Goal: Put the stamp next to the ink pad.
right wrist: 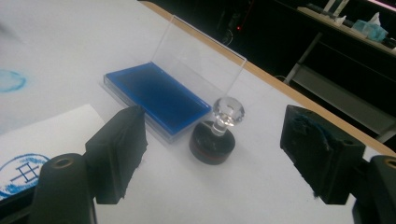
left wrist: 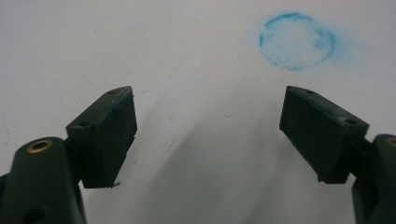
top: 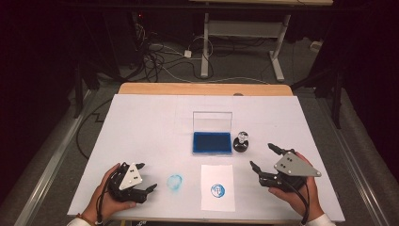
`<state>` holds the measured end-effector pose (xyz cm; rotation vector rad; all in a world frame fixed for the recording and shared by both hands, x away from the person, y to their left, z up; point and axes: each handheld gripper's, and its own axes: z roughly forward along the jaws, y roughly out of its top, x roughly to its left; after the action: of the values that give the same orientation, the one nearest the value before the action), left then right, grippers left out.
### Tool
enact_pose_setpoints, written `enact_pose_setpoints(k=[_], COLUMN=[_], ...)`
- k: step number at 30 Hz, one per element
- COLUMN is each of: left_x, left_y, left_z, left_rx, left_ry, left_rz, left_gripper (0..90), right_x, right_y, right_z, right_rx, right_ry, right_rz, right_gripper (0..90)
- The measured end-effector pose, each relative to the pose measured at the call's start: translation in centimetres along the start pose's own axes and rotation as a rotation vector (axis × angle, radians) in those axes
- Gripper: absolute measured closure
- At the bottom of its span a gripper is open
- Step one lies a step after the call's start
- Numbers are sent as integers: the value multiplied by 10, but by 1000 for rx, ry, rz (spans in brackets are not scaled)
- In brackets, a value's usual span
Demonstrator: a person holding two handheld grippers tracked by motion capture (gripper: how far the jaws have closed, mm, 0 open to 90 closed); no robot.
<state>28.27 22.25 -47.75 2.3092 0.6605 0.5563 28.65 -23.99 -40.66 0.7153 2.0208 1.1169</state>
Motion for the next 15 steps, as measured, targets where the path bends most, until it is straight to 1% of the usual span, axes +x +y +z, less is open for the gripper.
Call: enact_pose_setpoints(k=[2, 5, 8, 12, 15], left_x=[0, 0, 0, 1, 1], left_y=[0, 1, 1, 1, 1], left_z=[0, 1, 1, 2, 2], left_rx=[-1, 1, 1, 2, 0], left_ry=[1, -1, -2, -3, -4], left_rz=[-1, 3, 4, 6, 0], left_gripper=[183, 182, 183, 183, 182], right_x=[-1, -1, -1, -4, -5], right_y=[-4, -11, -17, -25, -32], right_z=[-1, -2, -3, -6, -8], right_rx=[3, 22, 46, 56, 63], right_ry=[1, -9, -15, -13, -15], right_rz=[5, -4, -1, 25, 43], right_gripper=[229, 228, 220, 218, 213])
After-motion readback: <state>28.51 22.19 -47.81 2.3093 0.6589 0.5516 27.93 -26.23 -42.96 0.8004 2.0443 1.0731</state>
